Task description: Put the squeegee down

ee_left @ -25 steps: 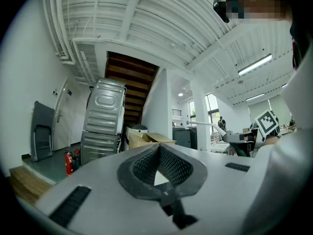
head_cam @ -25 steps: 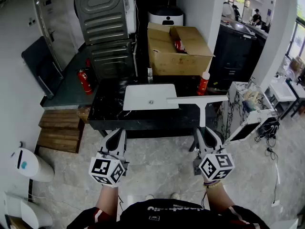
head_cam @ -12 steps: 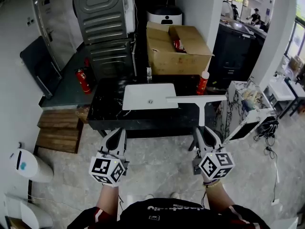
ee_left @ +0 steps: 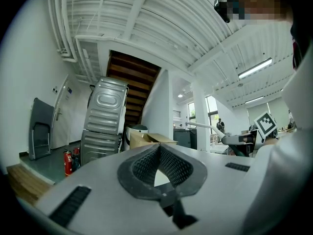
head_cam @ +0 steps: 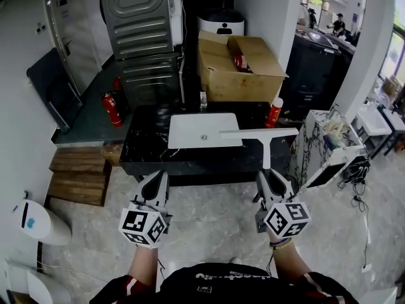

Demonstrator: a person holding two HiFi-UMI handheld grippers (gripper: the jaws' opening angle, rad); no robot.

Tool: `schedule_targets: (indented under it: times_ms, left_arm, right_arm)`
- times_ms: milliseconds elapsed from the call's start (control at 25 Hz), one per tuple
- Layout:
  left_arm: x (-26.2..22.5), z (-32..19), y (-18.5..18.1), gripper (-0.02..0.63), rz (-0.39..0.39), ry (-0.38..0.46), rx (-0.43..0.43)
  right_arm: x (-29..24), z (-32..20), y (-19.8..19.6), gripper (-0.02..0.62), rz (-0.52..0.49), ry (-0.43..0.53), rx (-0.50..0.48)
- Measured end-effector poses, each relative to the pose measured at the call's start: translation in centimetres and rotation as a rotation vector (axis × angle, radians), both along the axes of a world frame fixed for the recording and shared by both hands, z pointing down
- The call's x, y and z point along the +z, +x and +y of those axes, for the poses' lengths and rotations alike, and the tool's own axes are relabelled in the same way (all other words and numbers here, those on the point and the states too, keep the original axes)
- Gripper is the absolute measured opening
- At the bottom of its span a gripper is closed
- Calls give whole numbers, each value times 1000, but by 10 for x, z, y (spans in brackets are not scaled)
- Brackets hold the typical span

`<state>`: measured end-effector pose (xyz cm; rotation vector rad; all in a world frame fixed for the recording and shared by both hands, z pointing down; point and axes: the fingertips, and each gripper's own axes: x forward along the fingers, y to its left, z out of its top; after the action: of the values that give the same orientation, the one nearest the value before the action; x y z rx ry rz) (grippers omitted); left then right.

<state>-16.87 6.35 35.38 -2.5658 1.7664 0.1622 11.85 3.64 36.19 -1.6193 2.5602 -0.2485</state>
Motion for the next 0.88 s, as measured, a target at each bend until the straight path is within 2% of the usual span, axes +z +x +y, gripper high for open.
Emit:
schedule_targets:
  times_ms: [280,480,640,880]
  left_arm:
    - [11,-16,-29,14,13,-15,8]
    - [24,-51,-29,15,40,-43,16]
    - [31,-100,-22,14,31,-47,11]
    - [38,-206,-2,14,0,-63,-1]
  right_arm:
    - [7,-13,-24,121,16,12,17]
    - [14,-44,-31,121,46,2,4]
    - [18,-95,-28,121,40,16,-9]
    - [30,-208,-18,121,5,1,-59]
